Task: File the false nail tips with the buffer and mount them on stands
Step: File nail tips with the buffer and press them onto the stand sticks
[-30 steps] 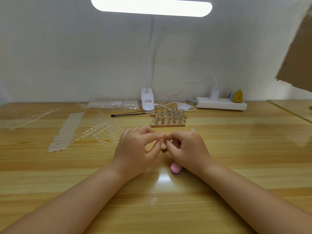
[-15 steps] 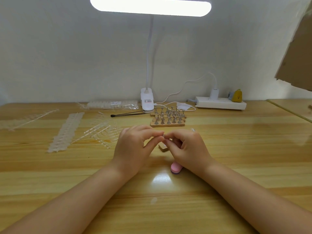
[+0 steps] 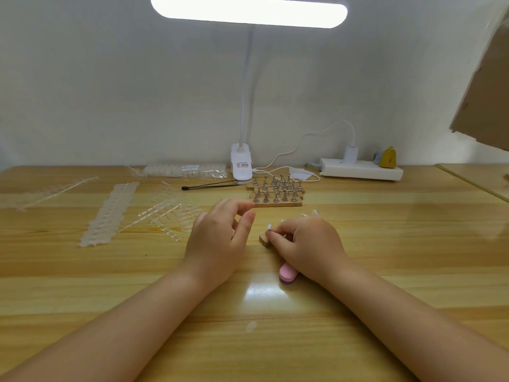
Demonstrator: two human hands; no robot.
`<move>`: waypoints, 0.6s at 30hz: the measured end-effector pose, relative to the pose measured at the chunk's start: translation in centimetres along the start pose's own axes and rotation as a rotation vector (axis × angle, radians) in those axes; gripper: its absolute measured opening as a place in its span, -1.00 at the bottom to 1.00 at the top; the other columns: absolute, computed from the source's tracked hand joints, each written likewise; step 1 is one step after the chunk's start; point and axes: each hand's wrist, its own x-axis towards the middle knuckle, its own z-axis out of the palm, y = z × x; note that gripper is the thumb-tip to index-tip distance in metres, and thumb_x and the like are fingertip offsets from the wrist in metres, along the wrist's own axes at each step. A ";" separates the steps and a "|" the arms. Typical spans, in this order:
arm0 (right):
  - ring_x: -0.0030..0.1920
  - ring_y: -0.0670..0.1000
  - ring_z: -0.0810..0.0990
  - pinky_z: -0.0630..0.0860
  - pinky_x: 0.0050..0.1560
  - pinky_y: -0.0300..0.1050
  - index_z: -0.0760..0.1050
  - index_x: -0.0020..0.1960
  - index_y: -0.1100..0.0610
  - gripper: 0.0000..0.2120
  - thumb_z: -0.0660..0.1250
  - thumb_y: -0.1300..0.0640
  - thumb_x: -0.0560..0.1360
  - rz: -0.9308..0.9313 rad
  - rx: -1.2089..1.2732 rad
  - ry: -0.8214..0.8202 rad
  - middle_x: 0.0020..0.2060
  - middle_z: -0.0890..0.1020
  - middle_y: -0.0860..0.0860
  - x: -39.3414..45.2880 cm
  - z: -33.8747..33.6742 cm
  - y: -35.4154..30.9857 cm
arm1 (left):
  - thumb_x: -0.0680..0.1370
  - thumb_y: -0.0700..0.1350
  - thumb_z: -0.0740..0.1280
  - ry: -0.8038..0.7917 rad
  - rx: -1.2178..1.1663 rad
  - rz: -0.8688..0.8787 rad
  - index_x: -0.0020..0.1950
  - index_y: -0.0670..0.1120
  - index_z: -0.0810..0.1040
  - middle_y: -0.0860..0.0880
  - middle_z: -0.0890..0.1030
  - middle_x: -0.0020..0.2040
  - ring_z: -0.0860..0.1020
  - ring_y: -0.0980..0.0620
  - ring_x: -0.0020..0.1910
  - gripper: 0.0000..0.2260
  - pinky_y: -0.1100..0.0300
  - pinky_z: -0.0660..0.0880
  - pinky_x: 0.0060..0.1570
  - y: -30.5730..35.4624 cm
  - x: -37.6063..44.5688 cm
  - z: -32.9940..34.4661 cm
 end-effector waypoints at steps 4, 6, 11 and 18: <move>-0.17 -0.03 0.56 0.52 -0.04 -0.07 0.66 -0.02 -0.07 -0.68 0.18 -0.18 0.56 -0.044 -0.163 0.007 -0.25 0.66 -0.09 0.1 -0.2 0.0 | 0.62 -0.02 0.20 -0.012 0.012 -0.003 0.15 0.01 0.54 0.24 0.48 -0.05 0.48 0.27 -0.13 -0.81 -0.04 0.42 0.12 0.0 0.0 -0.1; -0.20 -0.02 0.56 0.52 -0.13 -0.11 0.66 -0.06 -0.04 -0.66 0.17 -0.18 0.54 -0.055 -0.195 0.019 -0.28 0.65 -0.08 0.0 -0.3 -0.1 | 0.62 -0.02 0.20 -0.012 0.010 -0.003 0.13 0.02 0.54 0.24 0.47 -0.06 0.48 0.27 -0.12 -0.82 -0.04 0.42 0.12 -0.1 0.0 -0.1; -0.42 -0.03 0.48 0.34 -0.41 -0.22 0.55 -0.37 0.07 -0.68 0.23 -0.11 0.42 -0.101 -0.143 0.105 -0.52 0.53 -0.07 -0.1 -1.6 -0.3 | 0.61 -0.04 0.21 -0.012 0.014 -0.004 0.11 0.02 0.55 0.21 0.49 -0.06 0.49 0.25 -0.13 -0.85 -0.03 0.42 0.12 -0.2 0.0 0.0; -0.34 -0.11 0.48 0.27 -0.40 -0.18 0.49 -0.25 -0.07 -0.89 0.29 -0.09 0.32 0.046 -0.069 0.084 -0.40 0.53 -0.12 2.6 -7.0 4.1 | 0.60 -0.07 0.22 -0.020 0.049 -0.028 0.13 0.01 0.54 0.23 0.46 -0.06 0.48 0.26 -0.13 -0.84 -0.03 0.43 0.12 -0.3 0.2 0.0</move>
